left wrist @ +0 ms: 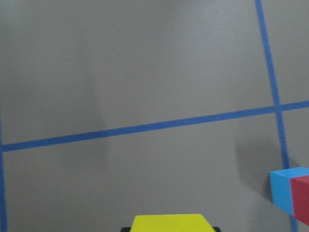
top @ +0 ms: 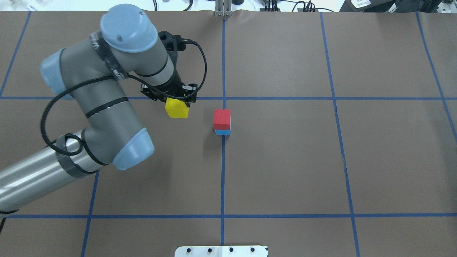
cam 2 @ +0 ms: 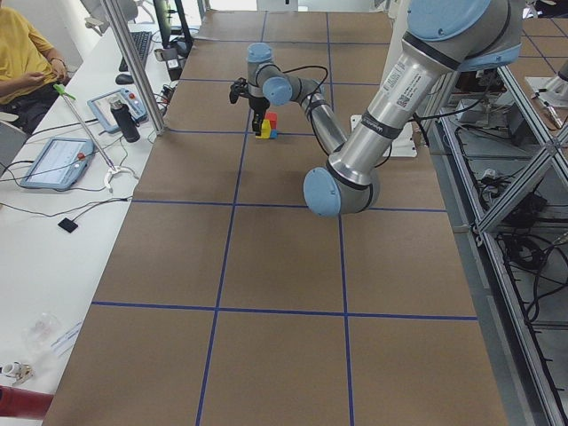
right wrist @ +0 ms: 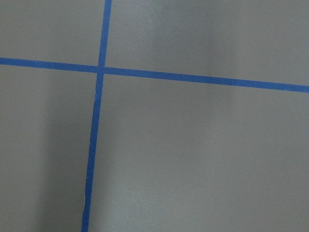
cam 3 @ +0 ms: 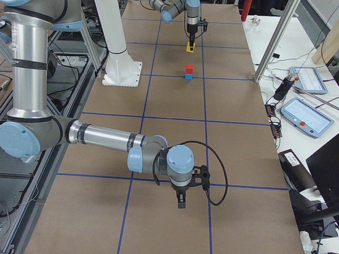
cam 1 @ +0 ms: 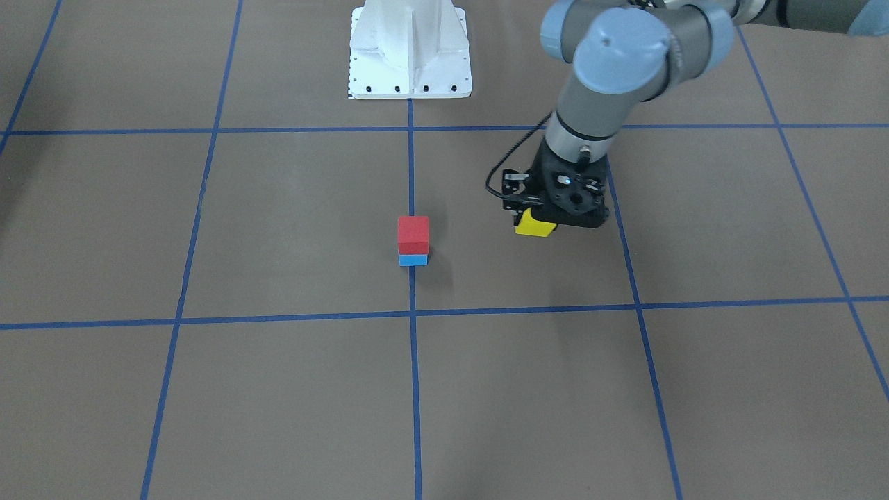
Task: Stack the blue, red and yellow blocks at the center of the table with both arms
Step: 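Carry the yellow cube with the left gripper onto the red cube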
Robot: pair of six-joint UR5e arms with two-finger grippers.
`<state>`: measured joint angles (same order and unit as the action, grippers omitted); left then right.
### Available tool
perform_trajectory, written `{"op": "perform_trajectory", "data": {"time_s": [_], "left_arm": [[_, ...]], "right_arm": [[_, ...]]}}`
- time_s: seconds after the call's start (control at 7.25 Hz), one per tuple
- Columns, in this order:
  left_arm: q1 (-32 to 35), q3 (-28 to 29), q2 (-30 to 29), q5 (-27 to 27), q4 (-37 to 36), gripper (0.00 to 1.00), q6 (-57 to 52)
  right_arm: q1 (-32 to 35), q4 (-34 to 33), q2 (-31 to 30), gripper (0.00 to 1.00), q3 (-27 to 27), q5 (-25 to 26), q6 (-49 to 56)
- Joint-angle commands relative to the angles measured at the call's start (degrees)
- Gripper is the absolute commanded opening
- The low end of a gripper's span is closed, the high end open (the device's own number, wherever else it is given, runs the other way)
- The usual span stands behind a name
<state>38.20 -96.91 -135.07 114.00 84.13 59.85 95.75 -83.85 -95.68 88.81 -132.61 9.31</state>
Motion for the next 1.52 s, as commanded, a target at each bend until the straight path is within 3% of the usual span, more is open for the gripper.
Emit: {"op": "perform_trajectory", "data": {"time_s": [0.0, 1.24, 1.38], "left_arm": [[-4.9, 8.5, -8.7, -4.1, 0.0, 0.0, 6.2], [-5.4, 13.6, -9.9, -6.5, 3.2, 0.0, 6.5], [-5.3, 13.8, -10.1, -6.5, 3.3, 0.06, 6.3]], "right_arm": [[0.0, 0.0, 0.1, 1.0, 0.0, 0.0, -0.2], [0.0, 0.0, 0.1, 1.0, 0.1, 0.0, -0.3], [0.0, 0.0, 0.1, 0.99, 0.1, 0.0, -0.3]]}}
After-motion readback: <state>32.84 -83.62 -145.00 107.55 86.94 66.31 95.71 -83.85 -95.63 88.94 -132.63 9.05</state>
